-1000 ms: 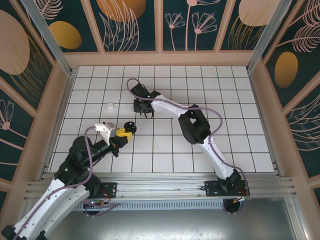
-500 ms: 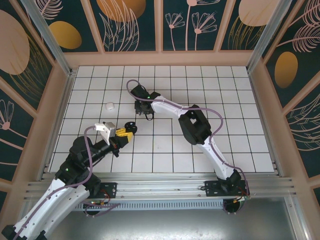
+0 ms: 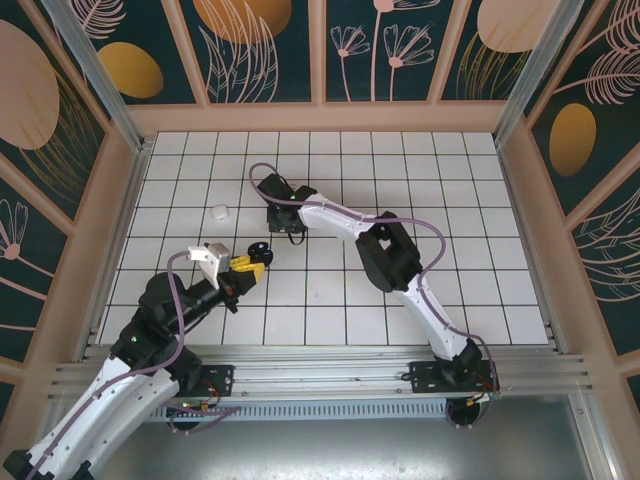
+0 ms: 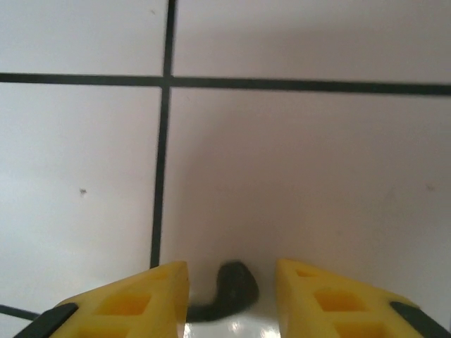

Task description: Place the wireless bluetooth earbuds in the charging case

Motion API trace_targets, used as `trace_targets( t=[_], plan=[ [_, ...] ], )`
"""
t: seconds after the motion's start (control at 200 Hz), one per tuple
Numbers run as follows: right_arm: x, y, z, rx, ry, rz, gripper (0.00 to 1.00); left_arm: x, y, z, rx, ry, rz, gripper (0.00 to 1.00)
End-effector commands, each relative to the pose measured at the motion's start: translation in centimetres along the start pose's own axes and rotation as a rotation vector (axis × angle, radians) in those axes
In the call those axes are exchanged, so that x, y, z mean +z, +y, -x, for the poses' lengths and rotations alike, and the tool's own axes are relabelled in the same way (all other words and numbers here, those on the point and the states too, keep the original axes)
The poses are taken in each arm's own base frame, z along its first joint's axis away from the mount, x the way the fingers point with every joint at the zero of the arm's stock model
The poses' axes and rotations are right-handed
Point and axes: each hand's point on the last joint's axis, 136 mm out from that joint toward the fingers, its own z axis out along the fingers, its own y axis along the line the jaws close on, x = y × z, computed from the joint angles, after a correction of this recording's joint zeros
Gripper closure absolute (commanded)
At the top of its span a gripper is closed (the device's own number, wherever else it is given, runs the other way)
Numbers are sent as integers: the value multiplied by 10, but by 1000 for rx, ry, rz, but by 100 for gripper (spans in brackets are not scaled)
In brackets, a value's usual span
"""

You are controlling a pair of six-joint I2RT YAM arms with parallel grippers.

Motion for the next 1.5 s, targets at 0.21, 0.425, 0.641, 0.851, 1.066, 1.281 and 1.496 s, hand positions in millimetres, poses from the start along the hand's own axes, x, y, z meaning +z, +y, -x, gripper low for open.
trace_targets(
  t=[0.21,0.425,0.641,0.851,1.066,1.281,1.496],
  plan=[
    [-52,-1,-2,270,-19,104,58,-4,-4,7,-12,-15,-7,100],
    [-44,2,-3,286,-29,74,58,-4,-6,10,-6,-22,-14,100],
    [-34,10,4,74,-26,30,61,-9,-7,11,-3,-23,-12,100],
    [-47,21,9,-263,-30,69,67,-12,-5,8,-10,-22,-1,100],
    [-47,22,8,-488,40,162,67,-6,-4,4,-36,-16,-6,100],
    [-29,11,6,-538,123,214,63,1,1,-2,-64,8,3,100],
    [-15,6,-1,-569,160,204,61,3,4,-8,-74,14,14,100]
  ],
)
